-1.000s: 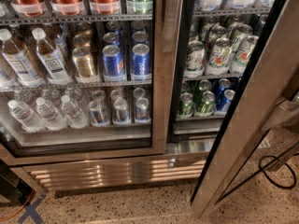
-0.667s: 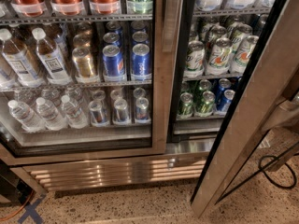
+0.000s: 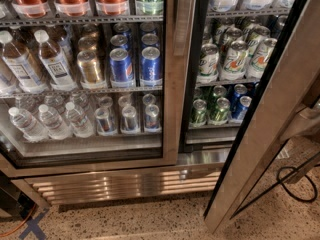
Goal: Open right fridge door
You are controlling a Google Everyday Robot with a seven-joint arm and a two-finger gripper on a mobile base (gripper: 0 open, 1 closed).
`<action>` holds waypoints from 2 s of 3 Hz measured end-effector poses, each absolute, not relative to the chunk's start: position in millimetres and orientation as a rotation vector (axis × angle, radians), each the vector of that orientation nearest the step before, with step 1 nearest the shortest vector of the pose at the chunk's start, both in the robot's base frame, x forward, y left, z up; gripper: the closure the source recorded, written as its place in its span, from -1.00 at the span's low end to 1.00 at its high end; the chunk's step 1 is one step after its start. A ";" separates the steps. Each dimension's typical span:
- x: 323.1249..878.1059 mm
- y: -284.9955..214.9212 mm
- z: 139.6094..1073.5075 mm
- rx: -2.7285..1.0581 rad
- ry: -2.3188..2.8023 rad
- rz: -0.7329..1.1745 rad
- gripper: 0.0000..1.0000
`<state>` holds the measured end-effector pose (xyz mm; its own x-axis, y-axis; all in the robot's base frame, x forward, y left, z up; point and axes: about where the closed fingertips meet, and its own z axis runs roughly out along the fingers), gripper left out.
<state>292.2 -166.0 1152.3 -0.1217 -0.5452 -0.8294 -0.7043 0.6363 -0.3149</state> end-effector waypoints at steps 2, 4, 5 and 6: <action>292.2 -166.0 1152.3 -1.008 1.791 0.186 -0.65; 292.2 -166.0 1152.3 -1.008 1.791 0.186 -0.13; 292.2 -166.0 1152.3 -1.008 1.791 0.186 0.08; 292.2 -166.0 1152.3 -1.008 1.791 0.186 0.33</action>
Offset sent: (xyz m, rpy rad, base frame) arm 0.0000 0.0000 0.0000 0.0000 0.0000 0.0000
